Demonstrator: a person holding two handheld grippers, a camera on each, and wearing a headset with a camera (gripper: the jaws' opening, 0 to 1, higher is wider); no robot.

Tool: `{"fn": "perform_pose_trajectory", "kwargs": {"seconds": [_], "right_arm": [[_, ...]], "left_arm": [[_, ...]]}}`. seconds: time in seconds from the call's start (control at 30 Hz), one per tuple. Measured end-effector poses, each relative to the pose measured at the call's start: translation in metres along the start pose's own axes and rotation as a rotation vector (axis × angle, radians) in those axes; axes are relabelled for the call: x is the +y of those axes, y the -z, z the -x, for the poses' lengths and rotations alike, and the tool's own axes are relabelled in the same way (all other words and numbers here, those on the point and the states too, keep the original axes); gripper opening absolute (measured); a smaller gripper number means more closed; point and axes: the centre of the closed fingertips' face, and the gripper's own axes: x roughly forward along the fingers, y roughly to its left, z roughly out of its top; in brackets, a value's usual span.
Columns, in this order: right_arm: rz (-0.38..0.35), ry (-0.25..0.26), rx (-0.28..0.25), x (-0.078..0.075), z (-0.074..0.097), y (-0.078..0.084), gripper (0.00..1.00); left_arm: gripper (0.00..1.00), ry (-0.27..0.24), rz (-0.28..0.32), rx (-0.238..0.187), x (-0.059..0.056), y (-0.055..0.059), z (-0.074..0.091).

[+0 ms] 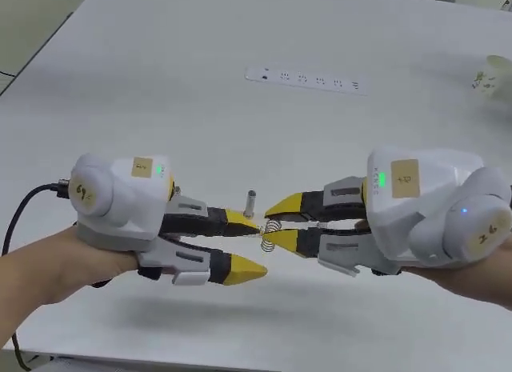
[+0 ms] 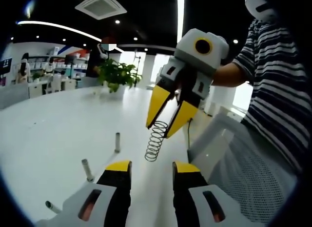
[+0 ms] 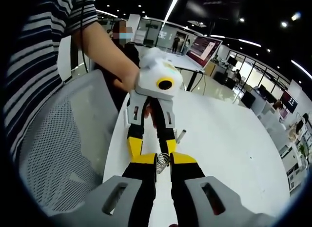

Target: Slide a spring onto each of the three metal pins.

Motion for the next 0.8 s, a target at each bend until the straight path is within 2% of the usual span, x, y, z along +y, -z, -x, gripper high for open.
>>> {"fn": "perform_pose_trajectory", "kwargs": {"seconds": [0.27, 0.63, 0.8], "right_arm": [[0.002, 0.021, 0.005, -0.006, 0.001, 0.003, 0.07], [0.0, 0.044, 0.014, -0.011, 0.006, 0.008, 0.07], [0.0, 0.049, 0.019, -0.011, 0.006, 0.01, 0.07]], "left_arm": [[0.34, -0.035, 0.037, -0.01, 0.005, 0.005, 0.011], [0.47, -0.134, 0.069, -0.016, 0.016, 0.017, 0.039], [0.51, -0.161, 0.087, -0.031, 0.02, 0.018, 0.047]]}}
